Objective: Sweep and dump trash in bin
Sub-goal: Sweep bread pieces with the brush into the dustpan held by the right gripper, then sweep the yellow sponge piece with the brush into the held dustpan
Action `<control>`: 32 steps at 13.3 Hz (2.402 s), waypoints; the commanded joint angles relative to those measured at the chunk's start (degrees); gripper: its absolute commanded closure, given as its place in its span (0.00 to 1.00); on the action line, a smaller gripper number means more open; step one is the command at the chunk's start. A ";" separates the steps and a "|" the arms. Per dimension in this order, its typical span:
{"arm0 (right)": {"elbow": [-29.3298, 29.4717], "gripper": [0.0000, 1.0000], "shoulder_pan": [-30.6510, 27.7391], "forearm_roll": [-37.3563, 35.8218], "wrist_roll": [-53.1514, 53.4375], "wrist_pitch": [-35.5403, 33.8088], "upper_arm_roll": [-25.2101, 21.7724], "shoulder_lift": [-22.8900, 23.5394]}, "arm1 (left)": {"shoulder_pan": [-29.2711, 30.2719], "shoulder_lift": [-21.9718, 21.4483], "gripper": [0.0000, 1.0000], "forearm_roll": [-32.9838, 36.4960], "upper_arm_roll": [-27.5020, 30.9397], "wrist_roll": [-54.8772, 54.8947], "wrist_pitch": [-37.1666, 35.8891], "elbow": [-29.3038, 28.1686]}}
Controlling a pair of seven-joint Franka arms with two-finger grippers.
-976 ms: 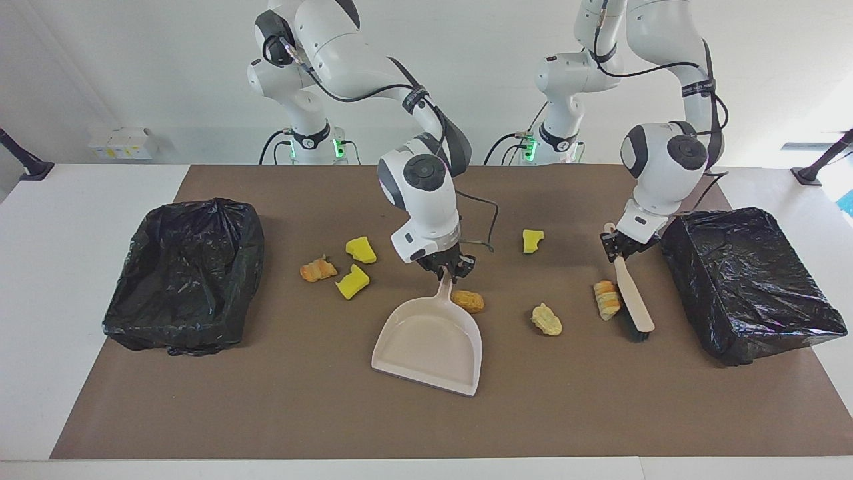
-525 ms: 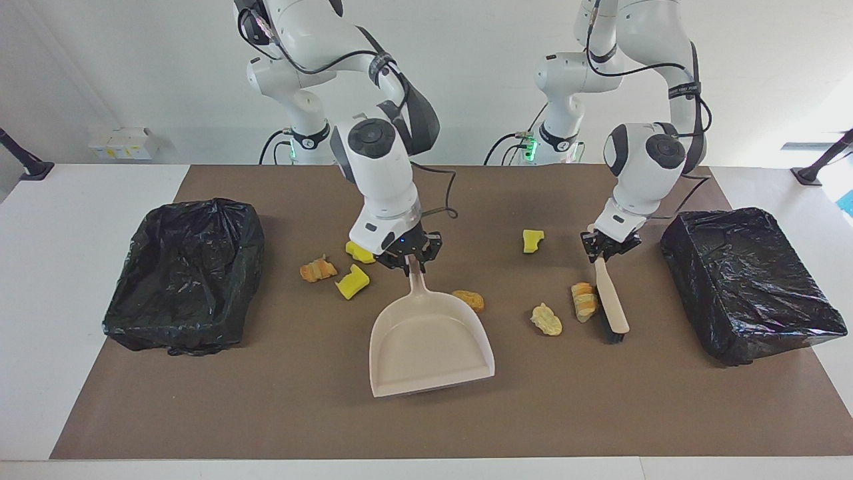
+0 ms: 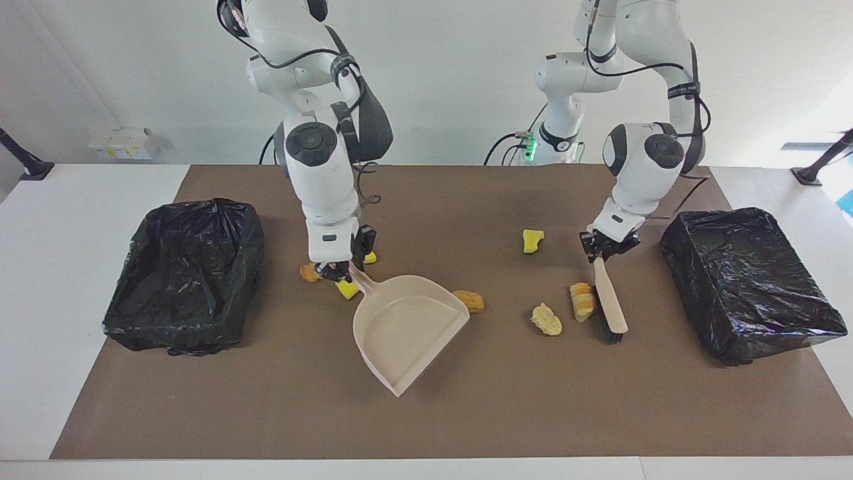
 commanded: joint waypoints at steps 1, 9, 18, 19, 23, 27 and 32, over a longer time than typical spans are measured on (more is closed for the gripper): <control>-2.33 1.00 -0.93 -5.24 -13.65 -1.21 0.77 -1.63 | -2.05 -0.35 1.00 -1.84 0.60 -2.54 1.73 -0.77; -12.35 1.00 4.24 -4.55 -24.43 1.23 1.12 -2.78 | -9.00 4.21 1.00 -5.89 0.42 -2.82 8.40 1.15; -12.45 1.00 9.25 0.90 -7.91 3.35 1.30 -1.90 | -11.10 4.49 1.00 -6.50 0.33 -2.82 6.40 2.30; -12.36 1.00 9.44 0.90 -6.84 3.35 1.39 -1.98 | -12.33 4.31 1.00 -6.50 0.25 -2.91 5.43 2.30; -12.18 1.00 10.67 1.87 -2.36 3.35 1.56 -1.98 | -19.27 3.69 1.00 -6.68 0.16 -6.15 3.23 2.30; -12.18 1.00 10.67 1.87 -2.18 3.35 1.56 -1.98 | -27.35 2.64 1.00 -7.03 -0.19 -13.43 1.39 2.83; -12.18 1.00 10.67 1.96 -2.09 3.35 1.56 -1.98 | -30.54 0.28 1.00 -7.38 0.07 -24.96 -1.59 4.58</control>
